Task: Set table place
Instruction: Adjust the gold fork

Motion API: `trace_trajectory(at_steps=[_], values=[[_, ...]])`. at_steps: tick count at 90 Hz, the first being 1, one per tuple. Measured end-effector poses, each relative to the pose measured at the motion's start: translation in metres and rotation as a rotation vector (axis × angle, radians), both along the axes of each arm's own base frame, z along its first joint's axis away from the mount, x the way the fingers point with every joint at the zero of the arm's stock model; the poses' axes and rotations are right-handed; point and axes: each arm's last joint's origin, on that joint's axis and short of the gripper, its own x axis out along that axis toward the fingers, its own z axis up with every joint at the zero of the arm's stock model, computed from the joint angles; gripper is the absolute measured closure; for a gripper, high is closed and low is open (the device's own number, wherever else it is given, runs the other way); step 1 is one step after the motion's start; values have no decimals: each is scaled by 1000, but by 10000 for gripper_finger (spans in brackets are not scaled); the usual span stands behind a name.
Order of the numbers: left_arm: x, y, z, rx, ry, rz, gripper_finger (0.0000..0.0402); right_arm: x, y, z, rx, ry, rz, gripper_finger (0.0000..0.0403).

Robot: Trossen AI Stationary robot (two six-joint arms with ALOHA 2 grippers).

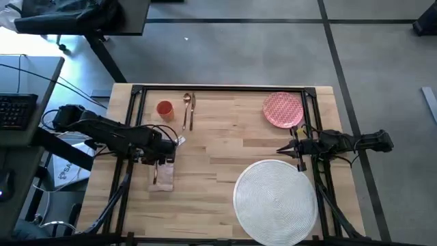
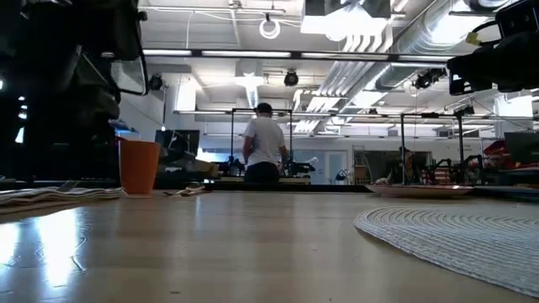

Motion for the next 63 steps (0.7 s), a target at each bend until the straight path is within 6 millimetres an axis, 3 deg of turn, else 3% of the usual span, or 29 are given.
trace_trajectory(at_steps=[33, 63], values=[[-5, 5, -16, 97, -19, 16, 338, 0, 0, 0, 0, 0, 0, 402], [-7, 5, -25, 99, -52, 47, 361, 0, 0, 0, 0, 0, 0, 402]])
